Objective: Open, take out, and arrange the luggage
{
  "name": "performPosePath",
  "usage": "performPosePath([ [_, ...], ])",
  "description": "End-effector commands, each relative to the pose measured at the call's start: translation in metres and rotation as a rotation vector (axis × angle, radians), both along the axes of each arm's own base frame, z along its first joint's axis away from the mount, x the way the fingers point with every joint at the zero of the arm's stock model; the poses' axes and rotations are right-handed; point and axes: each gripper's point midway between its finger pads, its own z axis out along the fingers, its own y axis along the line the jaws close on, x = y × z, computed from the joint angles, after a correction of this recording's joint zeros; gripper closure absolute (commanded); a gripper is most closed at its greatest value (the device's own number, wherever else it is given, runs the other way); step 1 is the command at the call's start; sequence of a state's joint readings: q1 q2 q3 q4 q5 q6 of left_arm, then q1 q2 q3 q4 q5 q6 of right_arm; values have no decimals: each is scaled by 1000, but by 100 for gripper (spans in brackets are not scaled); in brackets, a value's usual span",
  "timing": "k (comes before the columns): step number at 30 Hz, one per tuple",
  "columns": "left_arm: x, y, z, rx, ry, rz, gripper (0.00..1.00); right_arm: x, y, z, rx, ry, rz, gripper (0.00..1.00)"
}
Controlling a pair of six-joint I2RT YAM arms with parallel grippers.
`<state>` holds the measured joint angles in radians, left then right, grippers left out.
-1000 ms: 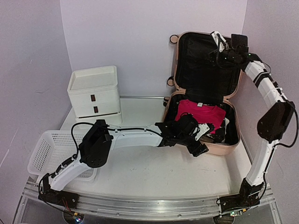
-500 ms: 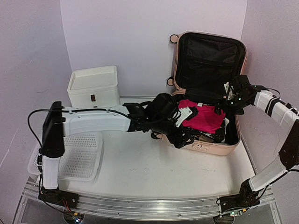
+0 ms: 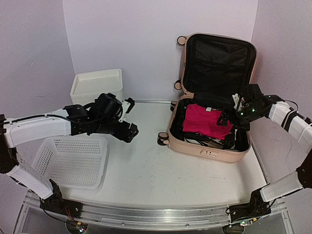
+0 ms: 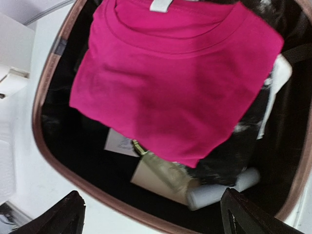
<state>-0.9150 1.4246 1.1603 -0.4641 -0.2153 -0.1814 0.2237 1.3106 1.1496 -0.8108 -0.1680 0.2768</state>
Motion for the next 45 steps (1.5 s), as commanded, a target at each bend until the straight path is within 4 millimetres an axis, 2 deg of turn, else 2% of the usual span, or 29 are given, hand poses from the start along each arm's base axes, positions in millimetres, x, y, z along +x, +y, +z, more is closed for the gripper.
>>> performPosePath([
  [1, -8, 57, 22, -25, -66, 217, 7, 3, 30, 15, 171, 23, 58, 2],
  [6, -23, 111, 10, -41, -51, 402, 3, -5, 51, 12, 233, 35, 180, 2],
  [10, -35, 141, -15, -39, 21, 510, 1, -14, 83, 6, 120, 37, 317, 2],
  [12, -38, 147, -29, -38, 64, 539, 1, -20, 101, 0, 51, 39, 392, 2],
  [17, -44, 145, -54, -37, 154, 559, 1, -26, 143, -18, -10, 71, 567, 10],
  [20, -44, 132, -71, -14, 215, 534, 1, -31, 157, -35, -69, 101, 676, 12],
  [23, -43, 114, -81, -22, 275, 493, 2, -31, 161, -50, -107, 148, 730, 14],
  [30, -38, 67, -95, -123, 361, 379, 9, -50, 166, -65, -135, 209, 827, 22],
  [39, -14, -2, -85, -236, 409, 234, 14, -84, 142, -83, -165, 294, 840, 32],
  [43, -12, -42, -82, -323, 488, 137, 18, -104, 129, -90, -167, 341, 830, 37],
  [45, -9, -55, -82, -353, 506, 115, 19, -113, 122, -93, -168, 358, 825, 37],
])
